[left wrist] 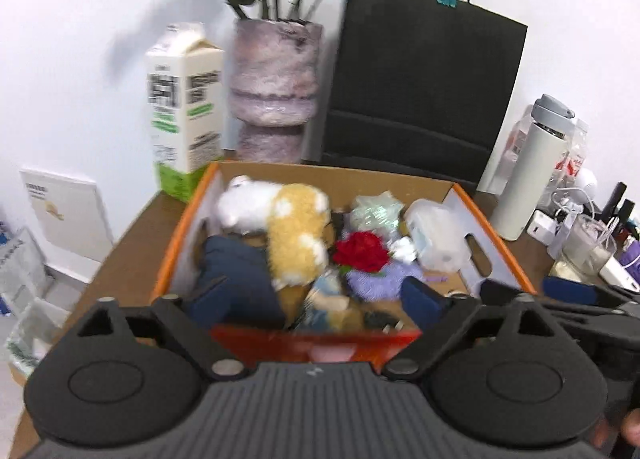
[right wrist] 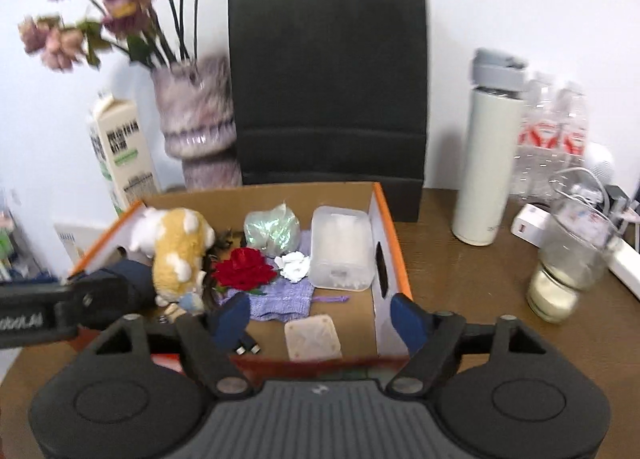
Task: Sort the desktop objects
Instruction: 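Move both open tools back toward the white caps on the table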
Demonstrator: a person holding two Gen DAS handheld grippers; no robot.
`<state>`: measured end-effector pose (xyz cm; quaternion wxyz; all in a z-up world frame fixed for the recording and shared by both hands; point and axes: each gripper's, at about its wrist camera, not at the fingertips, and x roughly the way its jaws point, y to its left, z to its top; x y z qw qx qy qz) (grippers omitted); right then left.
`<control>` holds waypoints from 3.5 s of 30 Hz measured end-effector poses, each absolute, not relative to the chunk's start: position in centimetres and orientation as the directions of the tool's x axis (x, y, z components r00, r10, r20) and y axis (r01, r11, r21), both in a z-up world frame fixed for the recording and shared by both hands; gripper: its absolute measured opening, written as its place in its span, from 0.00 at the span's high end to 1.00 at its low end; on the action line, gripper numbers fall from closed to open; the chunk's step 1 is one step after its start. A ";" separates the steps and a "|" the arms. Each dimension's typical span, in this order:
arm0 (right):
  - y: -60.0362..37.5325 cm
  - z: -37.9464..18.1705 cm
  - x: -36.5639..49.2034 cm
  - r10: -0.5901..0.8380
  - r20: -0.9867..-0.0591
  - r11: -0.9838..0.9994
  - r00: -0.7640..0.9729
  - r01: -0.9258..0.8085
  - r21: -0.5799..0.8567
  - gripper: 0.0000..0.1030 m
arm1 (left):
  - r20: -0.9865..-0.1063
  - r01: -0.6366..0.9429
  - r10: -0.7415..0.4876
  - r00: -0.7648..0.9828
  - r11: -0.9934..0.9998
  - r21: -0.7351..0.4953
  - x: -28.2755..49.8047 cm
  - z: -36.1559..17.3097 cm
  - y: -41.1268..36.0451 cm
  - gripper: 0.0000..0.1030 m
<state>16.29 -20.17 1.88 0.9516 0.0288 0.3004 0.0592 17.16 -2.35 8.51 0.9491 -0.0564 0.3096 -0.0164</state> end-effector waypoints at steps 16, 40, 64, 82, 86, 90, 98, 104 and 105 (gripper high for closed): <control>-18.4 -2.7 5.0 0.107 -0.535 0.993 0.838 -0.114 0.021 0.18 | -0.617 -0.044 0.075 0.783 0.997 0.065 5.7 2.0 -2.7 0.00; -15.7 -5.8 -3.9 0.088 -0.614 0.987 0.784 -0.154 -0.054 0.16 | -0.660 -0.018 0.039 0.750 0.999 0.039 -2.9 -0.3 -1.7 0.00; -16.7 -5.8 -6.4 0.123 -0.602 0.983 0.789 -0.181 -0.037 0.14 | -0.660 -0.035 0.028 0.751 0.999 0.002 -4.5 -0.8 -0.8 0.00; -17.8 -0.8 -1.2 0.112 -0.555 0.988 0.824 -0.151 -0.026 0.14 | -0.555 0.001 -0.032 0.831 0.998 -0.056 0.3 3.7 0.7 0.00; -18.5 0.6 1.1 0.102 -0.539 0.992 0.836 -0.129 -0.012 0.14 | -0.524 0.045 -0.071 0.849 0.997 -0.061 2.0 5.0 0.7 0.00; -18.5 1.2 3.6 0.100 -0.538 0.993 0.837 -0.119 -0.001 0.14 | -0.506 0.072 -0.083 0.858 0.997 -0.042 4.1 5.6 0.0 0.00; -19.8 -0.8 8.5 0.083 -0.589 0.996 0.804 -0.090 0.016 0.15 | -0.572 0.122 -0.119 0.812 0.992 -0.033 8.6 3.4 -1.4 0.00; -22.1 -2.0 12.8 0.144 -0.631 0.988 0.763 -0.078 0.131 0.24 | -0.591 0.185 -0.155 0.792 0.983 -0.009 13.5 2.2 -4.2 0.06; -22.4 -2.2 12.8 0.150 -0.619 0.987 0.771 -0.084 0.136 0.24 | -0.598 0.191 -0.154 0.787 0.982 0.000 14.1 1.7 -4.6 0.10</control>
